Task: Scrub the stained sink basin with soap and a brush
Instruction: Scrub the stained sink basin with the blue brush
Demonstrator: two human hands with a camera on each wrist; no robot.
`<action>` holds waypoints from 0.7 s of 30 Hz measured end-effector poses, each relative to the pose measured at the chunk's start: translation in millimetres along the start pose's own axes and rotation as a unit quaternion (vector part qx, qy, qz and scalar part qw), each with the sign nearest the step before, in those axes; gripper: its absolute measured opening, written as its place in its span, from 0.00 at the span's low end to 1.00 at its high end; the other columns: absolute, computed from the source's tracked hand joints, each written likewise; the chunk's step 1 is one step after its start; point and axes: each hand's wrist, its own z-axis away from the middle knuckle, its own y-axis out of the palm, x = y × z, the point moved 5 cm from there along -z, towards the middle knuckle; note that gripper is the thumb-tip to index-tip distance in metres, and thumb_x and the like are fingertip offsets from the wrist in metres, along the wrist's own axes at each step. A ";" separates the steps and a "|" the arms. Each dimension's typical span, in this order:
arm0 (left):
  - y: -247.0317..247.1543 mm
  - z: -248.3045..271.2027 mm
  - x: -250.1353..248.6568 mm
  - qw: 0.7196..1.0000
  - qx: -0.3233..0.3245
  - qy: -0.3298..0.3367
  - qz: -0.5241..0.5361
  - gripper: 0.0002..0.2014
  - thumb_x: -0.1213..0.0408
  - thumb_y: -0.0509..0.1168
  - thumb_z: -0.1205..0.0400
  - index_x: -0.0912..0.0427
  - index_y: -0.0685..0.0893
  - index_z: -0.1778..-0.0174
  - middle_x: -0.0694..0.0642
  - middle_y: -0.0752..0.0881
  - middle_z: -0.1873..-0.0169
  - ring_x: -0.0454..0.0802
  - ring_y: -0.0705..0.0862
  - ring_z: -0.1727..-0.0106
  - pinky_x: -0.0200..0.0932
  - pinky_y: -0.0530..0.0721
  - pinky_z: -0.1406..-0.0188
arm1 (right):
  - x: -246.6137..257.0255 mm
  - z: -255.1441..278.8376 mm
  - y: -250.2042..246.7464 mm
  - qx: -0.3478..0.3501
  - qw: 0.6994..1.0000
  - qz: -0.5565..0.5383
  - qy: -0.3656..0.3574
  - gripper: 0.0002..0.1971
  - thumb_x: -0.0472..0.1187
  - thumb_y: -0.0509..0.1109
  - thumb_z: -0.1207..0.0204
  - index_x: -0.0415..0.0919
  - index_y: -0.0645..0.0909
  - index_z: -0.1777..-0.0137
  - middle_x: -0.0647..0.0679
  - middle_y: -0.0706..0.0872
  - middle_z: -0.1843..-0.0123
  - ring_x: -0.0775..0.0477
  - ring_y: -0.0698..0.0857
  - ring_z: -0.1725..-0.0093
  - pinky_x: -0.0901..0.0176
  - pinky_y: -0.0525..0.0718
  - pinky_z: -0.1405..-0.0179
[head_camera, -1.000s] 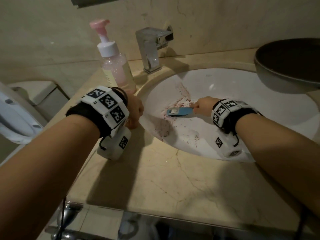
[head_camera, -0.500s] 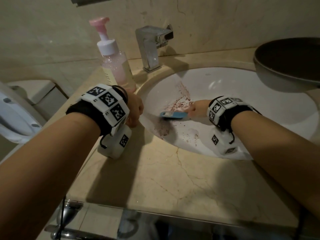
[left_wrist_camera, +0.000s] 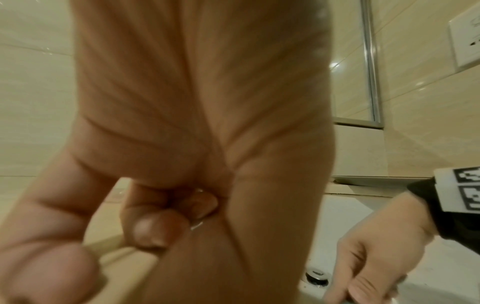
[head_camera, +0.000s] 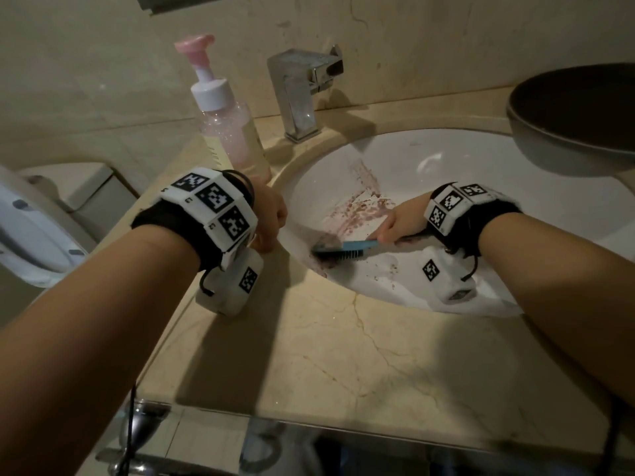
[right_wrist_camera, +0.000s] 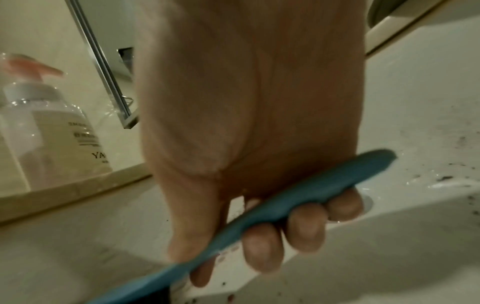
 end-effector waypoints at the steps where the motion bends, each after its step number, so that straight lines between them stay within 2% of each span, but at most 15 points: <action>1: 0.0 -0.3 -0.2 1.000 0.001 0.000 0.001 0.10 0.76 0.65 0.26 0.60 0.71 0.58 0.51 0.71 0.76 0.41 0.70 0.84 0.26 0.67 0.87 | 0.3 -1.0 1.7 0.012 1.000 0.013 0.001 0.18 0.49 0.59 0.17 0.49 0.81 0.32 0.51 0.81 0.71 0.52 0.75 0.72 0.57 0.76 0.57; 2: 0.3 -0.7 -0.4 1.000 0.002 0.000 0.001 0.10 0.76 0.65 0.25 0.60 0.71 0.58 0.52 0.71 0.75 0.43 0.70 0.82 0.28 0.67 0.84 | -0.6 -4.8 -2.0 -0.008 0.999 0.031 0.000 0.19 0.51 0.58 0.18 0.47 0.81 0.32 0.50 0.83 0.69 0.51 0.77 0.71 0.58 0.77 0.57; 3: 0.4 -0.7 -0.2 1.000 0.001 0.000 0.002 0.10 0.76 0.65 0.25 0.60 0.70 0.59 0.52 0.70 0.74 0.45 0.69 0.79 0.29 0.67 0.82 | -2.6 -7.5 -6.2 -0.046 0.998 0.050 0.004 0.23 0.54 0.57 0.20 0.44 0.81 0.33 0.48 0.87 0.62 0.50 0.80 0.67 0.56 0.80 0.55; 4: 0.4 -0.7 0.0 1.000 -0.001 0.001 0.003 0.10 0.76 0.65 0.25 0.60 0.70 0.59 0.52 0.69 0.74 0.46 0.68 0.78 0.30 0.66 0.83 | -7.8 -10.1 -10.9 -0.086 0.994 0.067 0.018 0.25 0.56 0.56 0.22 0.44 0.82 0.34 0.46 0.90 0.52 0.48 0.82 0.63 0.58 0.82 0.46; 5: 0.5 -0.6 0.3 1.000 -0.002 0.002 0.006 0.10 0.76 0.64 0.25 0.61 0.69 0.59 0.52 0.68 0.75 0.46 0.67 0.78 0.29 0.65 0.85 | -13.7 -12.4 -12.3 -0.107 0.992 0.068 0.026 0.24 0.56 0.57 0.22 0.44 0.81 0.33 0.45 0.89 0.47 0.47 0.82 0.61 0.44 0.82 0.51; 6: 0.4 -0.6 0.9 1.000 -0.002 0.003 0.009 0.10 0.76 0.64 0.25 0.61 0.69 0.59 0.52 0.68 0.75 0.46 0.67 0.78 0.28 0.65 0.87 | -17.2 -11.9 -11.7 -0.108 0.992 0.062 0.025 0.21 0.53 0.58 0.20 0.46 0.82 0.33 0.46 0.89 0.50 0.48 0.80 0.63 0.53 0.81 0.53; 7: 0.5 -0.3 1.5 1.000 -0.001 0.003 0.011 0.10 0.77 0.64 0.25 0.60 0.69 0.60 0.52 0.69 0.75 0.45 0.67 0.79 0.27 0.64 0.89 | -18.4 -8.6 -9.5 -0.086 0.995 0.035 0.018 0.17 0.48 0.61 0.19 0.48 0.82 0.33 0.50 0.88 0.58 0.50 0.79 0.65 0.55 0.78 0.56; 9: 1.0 -0.7 2.5 1.000 0.002 0.003 0.016 0.11 0.77 0.64 0.25 0.59 0.69 0.63 0.53 0.69 0.75 0.44 0.69 0.81 0.25 0.65 0.90 | -17.0 0.9 -3.4 -0.001 0.999 -0.033 0.002 0.15 0.42 0.67 0.20 0.51 0.82 0.34 0.57 0.85 0.70 0.57 0.79 0.69 0.65 0.77 0.62; 11: 1.6 -1.9 2.3 1.000 0.006 0.004 0.020 0.12 0.77 0.64 0.25 0.59 0.68 0.64 0.53 0.69 0.74 0.45 0.69 0.80 0.25 0.65 0.90 | -16.6 5.3 2.6 0.057 0.997 -0.047 -0.008 0.15 0.42 0.67 0.20 0.52 0.82 0.34 0.59 0.85 0.73 0.59 0.79 0.70 0.67 0.76 0.61; 12: 1.9 -2.5 2.1 1.000 0.006 0.003 0.022 0.12 0.77 0.64 0.24 0.59 0.68 0.64 0.54 0.69 0.74 0.46 0.69 0.78 0.25 0.65 0.90 | -19.0 1.9 2.4 0.046 0.998 -0.033 -0.004 0.15 0.43 0.66 0.19 0.52 0.82 0.34 0.57 0.85 0.71 0.56 0.79 0.66 0.65 0.75 0.58; 14: 2.1 -2.5 2.0 1.000 0.004 0.000 0.025 0.12 0.77 0.65 0.25 0.58 0.69 0.64 0.54 0.70 0.73 0.46 0.69 0.77 0.25 0.65 0.89 | -25.5 -1.3 -7.3 -0.052 0.999 0.000 0.016 0.14 0.43 0.63 0.18 0.52 0.81 0.34 0.54 0.84 0.64 0.49 0.79 0.63 0.63 0.75 0.57; 16: 2.2 -2.0 2.3 1.000 0.001 -0.003 0.018 0.12 0.76 0.65 0.25 0.58 0.69 0.64 0.53 0.71 0.73 0.46 0.69 0.76 0.26 0.66 0.88 | -32.7 2.6 -14.8 -0.139 0.990 0.002 0.029 0.16 0.43 0.63 0.18 0.48 0.81 0.33 0.52 0.86 0.59 0.50 0.81 0.63 0.64 0.77 0.60; 18: 2.4 -1.8 2.1 1.000 -0.001 -0.004 0.012 0.11 0.75 0.66 0.25 0.58 0.70 0.63 0.53 0.71 0.73 0.46 0.69 0.76 0.26 0.66 0.89 | -31.4 8.2 -10.0 -0.095 0.995 0.001 0.022 0.17 0.42 0.63 0.18 0.47 0.80 0.30 0.53 0.83 0.61 0.58 0.77 0.69 0.70 0.73 0.65; 20: 2.2 -2.2 1.4 1.000 0.001 -0.004 0.001 0.10 0.74 0.66 0.25 0.59 0.71 0.61 0.53 0.71 0.73 0.46 0.69 0.76 0.25 0.65 0.89 | -22.4 15.4 0.0 0.026 1.000 -0.007 0.006 0.17 0.42 0.64 0.18 0.49 0.79 0.30 0.50 0.81 0.63 0.60 0.74 0.71 0.71 0.72 0.66; 21: 1.8 -2.3 0.9 1.000 0.001 -0.005 -0.004 0.10 0.74 0.66 0.25 0.60 0.71 0.59 0.53 0.71 0.73 0.46 0.69 0.76 0.25 0.65 0.89 | -16.1 18.7 2.3 0.062 0.998 0.007 -0.001 0.17 0.44 0.64 0.18 0.51 0.79 0.31 0.49 0.81 0.63 0.59 0.73 0.70 0.69 0.72 0.63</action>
